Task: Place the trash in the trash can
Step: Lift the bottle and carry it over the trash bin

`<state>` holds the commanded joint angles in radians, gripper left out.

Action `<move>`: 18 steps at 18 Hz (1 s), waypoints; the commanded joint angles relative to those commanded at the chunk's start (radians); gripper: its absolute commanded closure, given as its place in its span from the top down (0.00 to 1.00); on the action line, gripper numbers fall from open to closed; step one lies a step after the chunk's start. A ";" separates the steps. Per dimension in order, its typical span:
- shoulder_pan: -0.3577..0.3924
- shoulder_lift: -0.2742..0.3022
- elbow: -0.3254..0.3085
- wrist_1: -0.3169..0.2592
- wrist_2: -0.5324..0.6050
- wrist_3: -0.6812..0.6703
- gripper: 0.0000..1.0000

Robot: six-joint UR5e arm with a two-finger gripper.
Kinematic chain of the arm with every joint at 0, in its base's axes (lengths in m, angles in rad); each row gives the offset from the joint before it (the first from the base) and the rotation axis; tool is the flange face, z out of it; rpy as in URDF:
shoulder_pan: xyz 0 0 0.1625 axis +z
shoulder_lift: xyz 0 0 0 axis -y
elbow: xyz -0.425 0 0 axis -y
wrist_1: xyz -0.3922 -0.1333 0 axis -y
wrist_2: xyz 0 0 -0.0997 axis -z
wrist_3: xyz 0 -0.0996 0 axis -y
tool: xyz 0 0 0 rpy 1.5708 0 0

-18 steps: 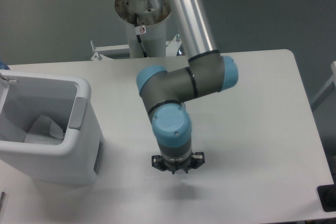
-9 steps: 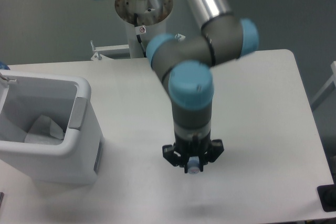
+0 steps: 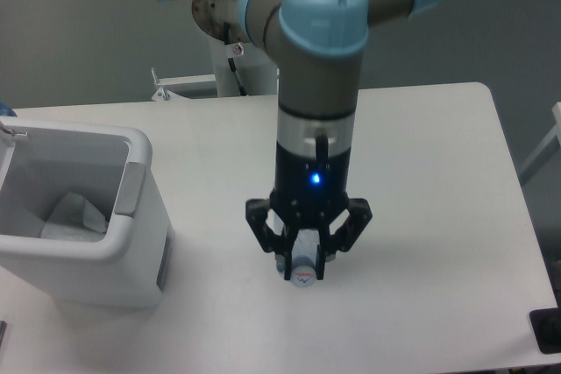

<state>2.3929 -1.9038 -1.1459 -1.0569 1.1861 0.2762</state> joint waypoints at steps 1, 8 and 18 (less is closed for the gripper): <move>0.006 0.014 0.005 0.000 -0.023 -0.009 0.03; 0.003 0.083 0.026 0.034 -0.215 -0.051 0.02; -0.101 0.097 0.025 0.051 -0.321 -0.111 0.03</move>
<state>2.2919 -1.8070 -1.1213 -1.0063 0.8652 0.1657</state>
